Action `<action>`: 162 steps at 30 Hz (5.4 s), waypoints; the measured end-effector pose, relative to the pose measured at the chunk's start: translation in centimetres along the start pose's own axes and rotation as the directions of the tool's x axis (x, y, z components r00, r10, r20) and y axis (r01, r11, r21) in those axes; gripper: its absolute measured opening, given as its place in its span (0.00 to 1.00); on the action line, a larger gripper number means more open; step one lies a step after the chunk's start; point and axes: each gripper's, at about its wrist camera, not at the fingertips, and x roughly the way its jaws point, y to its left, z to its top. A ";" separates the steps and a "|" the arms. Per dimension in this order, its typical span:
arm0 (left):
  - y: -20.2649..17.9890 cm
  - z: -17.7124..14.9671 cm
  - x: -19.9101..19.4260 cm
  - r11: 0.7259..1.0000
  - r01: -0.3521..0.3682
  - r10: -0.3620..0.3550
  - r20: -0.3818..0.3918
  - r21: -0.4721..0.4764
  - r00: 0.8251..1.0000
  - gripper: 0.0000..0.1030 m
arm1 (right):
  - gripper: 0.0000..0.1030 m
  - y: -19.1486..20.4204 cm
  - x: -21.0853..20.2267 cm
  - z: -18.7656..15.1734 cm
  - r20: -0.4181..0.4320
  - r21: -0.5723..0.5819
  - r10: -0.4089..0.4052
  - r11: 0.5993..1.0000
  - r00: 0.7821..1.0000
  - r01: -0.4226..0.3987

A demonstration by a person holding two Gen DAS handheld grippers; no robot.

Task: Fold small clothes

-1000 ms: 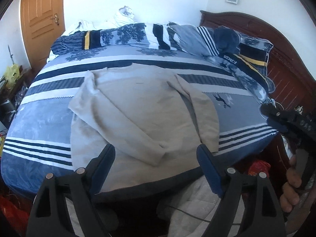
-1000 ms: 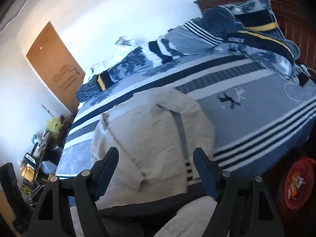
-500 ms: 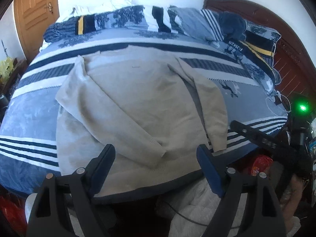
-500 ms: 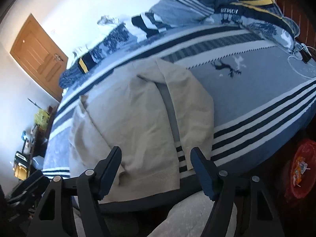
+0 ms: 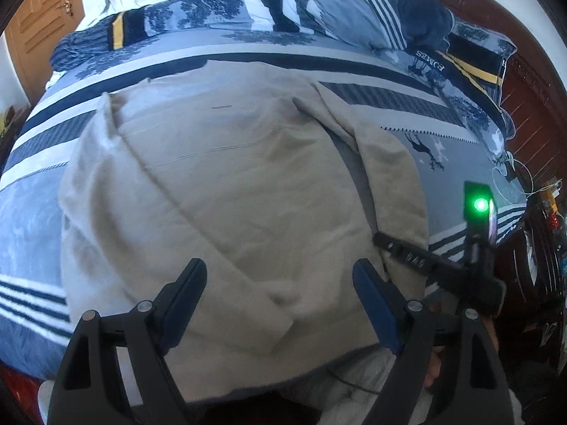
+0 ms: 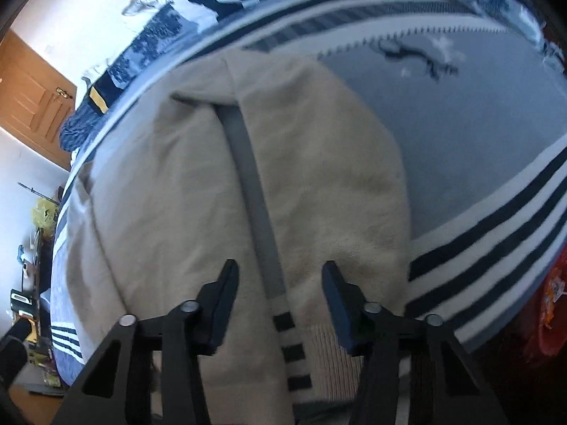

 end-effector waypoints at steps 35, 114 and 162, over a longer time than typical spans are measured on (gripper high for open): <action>-13.5 9.4 17.2 0.946 0.321 -0.321 -0.296 -0.050 0.900 0.03 | 0.57 -4.5 -2.9 -1.2 0.119 0.092 0.115 0.988 0.986 -0.126; 15.4 -9.7 -9.8 0.958 0.162 -0.121 0.180 -0.236 0.976 0.66 | 0.92 17.3 -13.3 -6.4 0.128 -0.248 0.276 0.939 0.953 -0.239; 7.7 28.7 20.8 0.985 0.158 -0.165 -0.101 -0.074 0.981 0.64 | 0.47 6.8 11.2 19.3 0.048 0.189 0.526 0.830 0.849 -0.525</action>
